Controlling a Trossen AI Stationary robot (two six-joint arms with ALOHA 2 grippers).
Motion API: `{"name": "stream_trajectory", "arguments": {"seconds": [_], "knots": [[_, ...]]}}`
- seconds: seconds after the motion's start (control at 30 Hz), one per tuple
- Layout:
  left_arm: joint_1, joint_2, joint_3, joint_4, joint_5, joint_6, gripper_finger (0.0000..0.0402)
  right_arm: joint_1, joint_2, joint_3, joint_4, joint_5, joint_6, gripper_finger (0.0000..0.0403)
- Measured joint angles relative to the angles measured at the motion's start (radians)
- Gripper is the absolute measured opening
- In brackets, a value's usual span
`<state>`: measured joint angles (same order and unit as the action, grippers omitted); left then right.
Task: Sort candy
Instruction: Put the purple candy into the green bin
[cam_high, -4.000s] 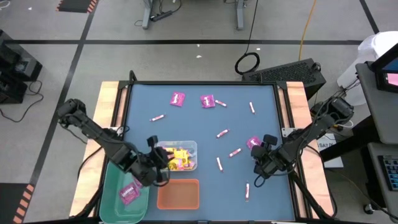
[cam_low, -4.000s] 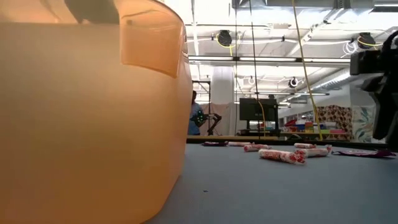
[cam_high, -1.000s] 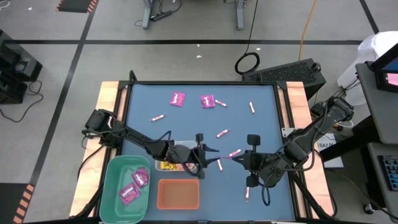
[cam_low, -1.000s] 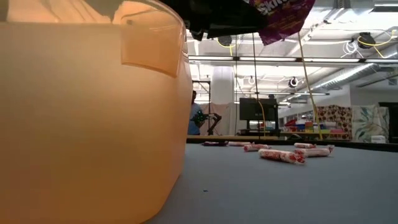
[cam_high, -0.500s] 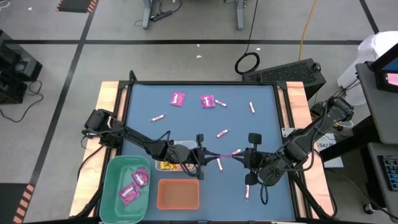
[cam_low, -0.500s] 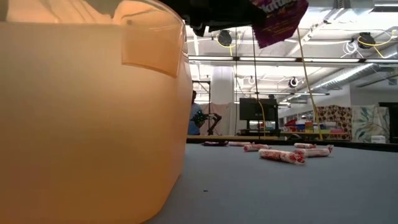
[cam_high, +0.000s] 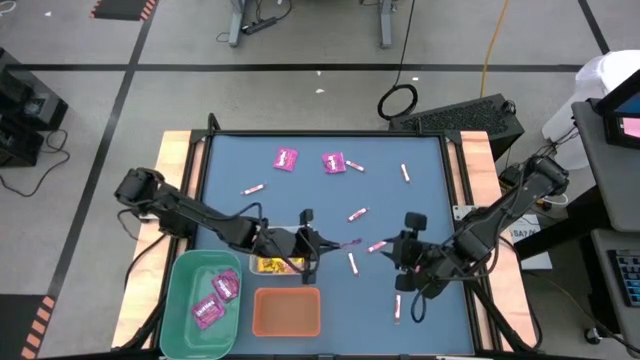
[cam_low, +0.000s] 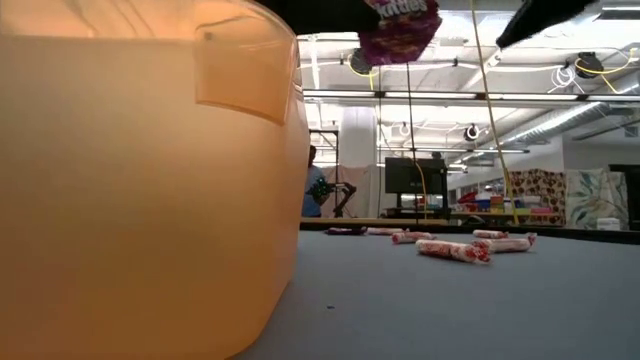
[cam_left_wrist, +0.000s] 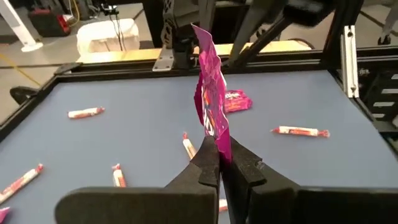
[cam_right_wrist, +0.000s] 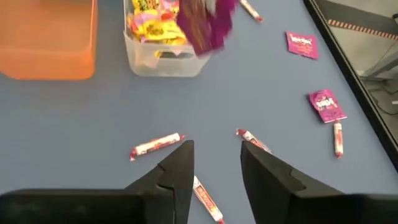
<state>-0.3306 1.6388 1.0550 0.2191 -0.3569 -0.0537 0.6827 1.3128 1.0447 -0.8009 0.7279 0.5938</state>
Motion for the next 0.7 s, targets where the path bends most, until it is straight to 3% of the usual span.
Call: {"name": "stream_trajectory", "arguments": {"seconds": [0.23, 0.47, 0.7], "knots": [[-0.041, -0.165, 0.000, -0.289, -0.013, -0.128, 0.0008, 0.000, 0.000, -0.121, 0.105, -0.019, -0.033, 0.0119], [-0.112, -0.301, 0.001, -0.407, -0.042, -0.205, 0.0008, 0.000, 0.000, -0.169, 0.153, -0.001, -0.090, 0.0119], [-0.131, -0.360, 0.000, -0.534, -0.018, -0.329, 0.0008, 0.000, 0.000, -0.169, 0.244, 0.030, -0.208, 0.0119]]}}
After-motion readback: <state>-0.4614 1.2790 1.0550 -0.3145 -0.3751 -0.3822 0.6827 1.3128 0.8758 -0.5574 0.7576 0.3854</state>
